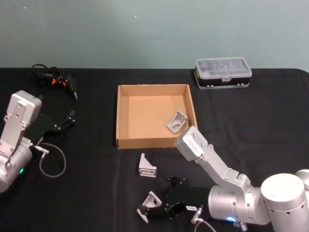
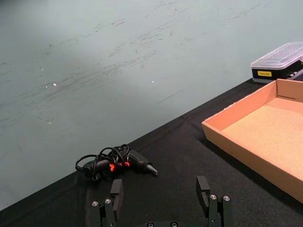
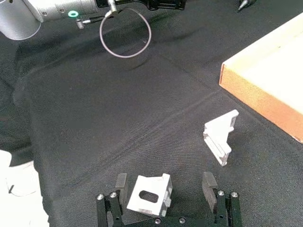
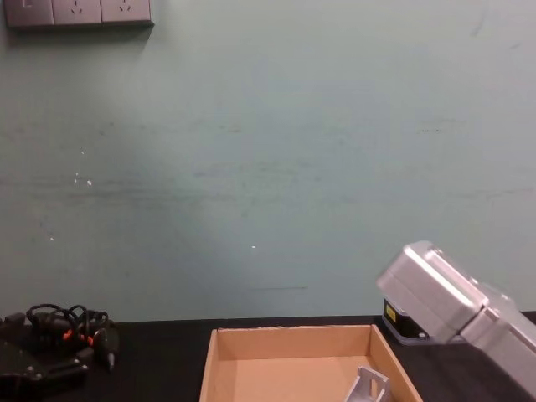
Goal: Use one hand to pick up the angle iron from the table and place it into the box.
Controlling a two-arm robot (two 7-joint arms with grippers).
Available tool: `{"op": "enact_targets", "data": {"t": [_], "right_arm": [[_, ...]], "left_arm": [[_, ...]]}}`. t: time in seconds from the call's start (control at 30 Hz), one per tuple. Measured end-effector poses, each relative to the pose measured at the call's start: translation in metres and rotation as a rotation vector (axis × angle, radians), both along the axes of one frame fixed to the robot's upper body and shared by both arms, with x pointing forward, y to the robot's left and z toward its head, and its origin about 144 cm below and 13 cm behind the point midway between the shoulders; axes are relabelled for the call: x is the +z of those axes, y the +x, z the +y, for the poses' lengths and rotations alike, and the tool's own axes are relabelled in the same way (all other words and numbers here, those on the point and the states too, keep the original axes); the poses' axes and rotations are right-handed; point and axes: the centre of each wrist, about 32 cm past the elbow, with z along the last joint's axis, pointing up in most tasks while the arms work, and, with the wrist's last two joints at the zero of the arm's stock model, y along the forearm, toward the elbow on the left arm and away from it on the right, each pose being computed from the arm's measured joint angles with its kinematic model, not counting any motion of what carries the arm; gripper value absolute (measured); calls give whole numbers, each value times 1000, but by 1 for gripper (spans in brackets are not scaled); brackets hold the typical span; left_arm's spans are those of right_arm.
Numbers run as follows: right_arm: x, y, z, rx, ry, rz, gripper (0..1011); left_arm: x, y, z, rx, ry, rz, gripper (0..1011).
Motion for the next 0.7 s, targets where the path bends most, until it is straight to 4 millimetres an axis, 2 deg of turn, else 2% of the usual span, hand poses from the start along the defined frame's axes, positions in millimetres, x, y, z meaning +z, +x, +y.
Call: {"op": "enact_targets", "data": {"t": [0.2, 0.3, 0.37, 0.43, 0.57, 0.67, 0.7], "right_arm": [[-1, 2, 3, 4, -3, 6, 1003], [-2, 2, 3, 9, -5, 9, 971], [-2, 3, 3, 11, -6, 10, 908], [-2, 3, 3, 15, -7, 12, 890], [-3, 2, 3, 18, -9, 13, 736], [-3, 2, 3, 18, -11, 12, 682], [-3, 2, 3, 18, -11, 12, 613]], "left_arm": [[0, 0, 0, 0, 0, 0, 1011], [0, 0, 0, 0, 0, 0, 1011], [0, 0, 0, 0, 0, 0, 1011], [0, 0, 0, 0, 0, 0, 1011], [0, 0, 0, 0, 0, 0, 1011], [0, 0, 0, 0, 0, 0, 1011], [0, 0, 0, 0, 0, 0, 1011]]}}
